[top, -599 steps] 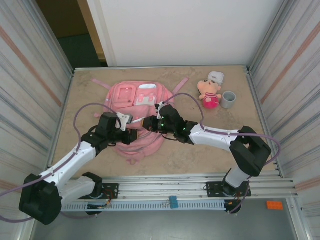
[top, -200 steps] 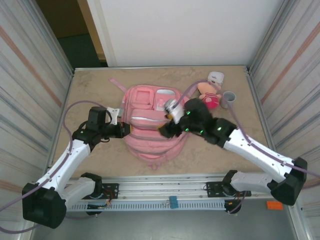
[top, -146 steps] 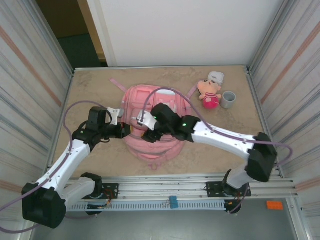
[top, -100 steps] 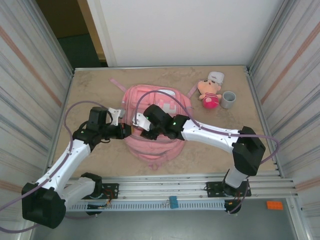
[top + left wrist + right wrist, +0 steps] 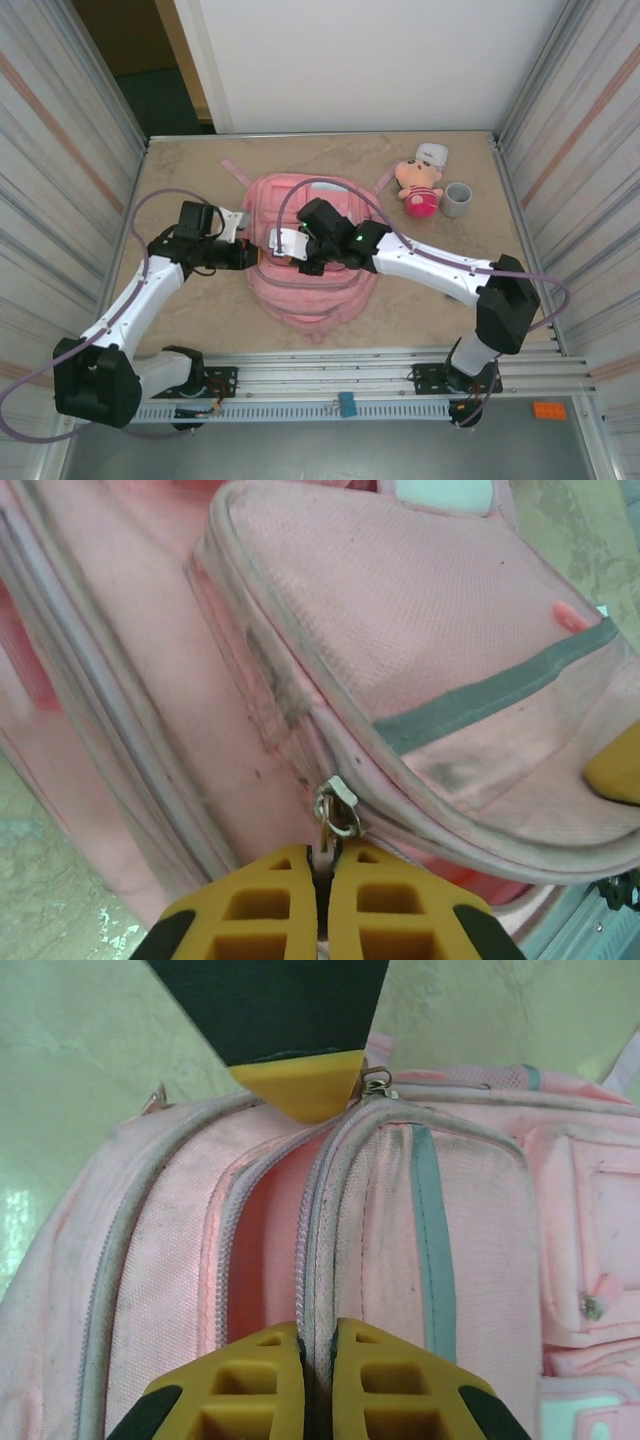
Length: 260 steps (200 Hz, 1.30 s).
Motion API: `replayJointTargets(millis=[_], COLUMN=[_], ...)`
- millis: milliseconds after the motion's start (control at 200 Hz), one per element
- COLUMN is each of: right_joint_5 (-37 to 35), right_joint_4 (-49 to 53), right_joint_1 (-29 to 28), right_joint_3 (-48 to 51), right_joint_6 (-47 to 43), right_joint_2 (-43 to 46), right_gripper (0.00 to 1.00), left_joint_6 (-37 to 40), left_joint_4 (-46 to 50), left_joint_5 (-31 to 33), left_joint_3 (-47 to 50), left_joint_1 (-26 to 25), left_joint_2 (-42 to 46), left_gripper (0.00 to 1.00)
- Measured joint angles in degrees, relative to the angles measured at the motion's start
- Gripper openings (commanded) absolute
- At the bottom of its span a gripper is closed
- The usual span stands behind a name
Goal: Pack books, pencil case, and school supplies into a backpack
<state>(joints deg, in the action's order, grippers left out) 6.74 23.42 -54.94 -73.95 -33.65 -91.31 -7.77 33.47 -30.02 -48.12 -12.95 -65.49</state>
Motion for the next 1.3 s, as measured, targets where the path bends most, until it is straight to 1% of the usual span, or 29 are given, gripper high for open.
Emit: replayJointTargets(millis=[125,210,306,346,466,576,666,732,787,867,942,1022,1082,1143,1228,1303], right_joint_5=[3.2,5.0,5.9,6.4,7.7,8.8,9.3,9.8,10.1,10.1,11.1,13.4,14.3,13.8,9.7,5.0], right_joint_4=[2.1,2.7,3.0,3.1,3.0,3.3,3.3,3.4,3.5,3.7,3.7,2.5,-0.7,-3.8,-6.2,-8.0], right_joint_1=[1.4,2.0,2.6,2.9,3.3,3.3,3.2,3.2,3.2,3.3,4.0,6.3,9.1,11.7,15.3,17.9], right_joint_3=[-0.5,-0.5,-0.5,-0.4,1.0,2.1,2.1,1.5,0.8,0.0,-0.6,0.1,3.2,7.6,13.2,18.3], right_joint_6=[-3.0,-4.6,-4.8,-4.8,-4.7,-4.5,-4.5,-4.5,-4.1,-2.2,2.1,7.7,13.7,20.1,31.1,41.0], right_joint_2=[1.2,1.7,2.1,2.3,3.2,3.2,3.0,2.1,1.2,0.5,0.8,2.5,5.9,10.3,15.6,19.2], right_gripper=[0.0,0.0,0.0,0.0,0.0,0.0,0.0,0.07,0.15,0.31,0.44,0.49,0.51,0.51,0.49,0.52], left_joint_6=[2.5,3.7,4.5,4.1,3.0,1.2,-0.5,-1.2,-1.5,-1.5,-1.7,-2.9,-3.6,-4.3,-5.9,-8.1], left_joint_4=[0.7,0.6,0.7,0.7,-0.3,-1.1,-2.2,-2.9,-3.2,-3.3,-3.3,-3.7,-4.5,-5.9,-8.6,-11.3], left_joint_5=[-0.4,-0.5,-0.3,0.1,1.8,2.0,1.9,1.9,1.3,-0.1,-1.6,-2.0,-2.1,-1.8,-1.7,-2.4], left_joint_3=[-0.9,-1.7,-2.9,-3.3,-3.8,-3.8,-3.8,-3.8,-3.8,-3.9,-4.0,-4.0,-4.0,-3.8,-2.7,-0.9], left_joint_1=[0.0,0.0,0.6,1.0,2.5,2.7,2.7,2.7,2.7,2.7,2.6,1.0,-1.3,-4.2,-7.3,-8.0], left_joint_2=[-0.1,-1.1,-2.7,-3.1,-2.2,1.8,5.7,7.5,7.8,7.3,6.6,6.3,5.8,5.1,3.1,0.7], left_gripper=[0.09,0.16,0.31,0.39,0.53,0.6,0.63,0.63,0.63,0.64,0.65,0.66,0.66,0.66,0.66,0.66])
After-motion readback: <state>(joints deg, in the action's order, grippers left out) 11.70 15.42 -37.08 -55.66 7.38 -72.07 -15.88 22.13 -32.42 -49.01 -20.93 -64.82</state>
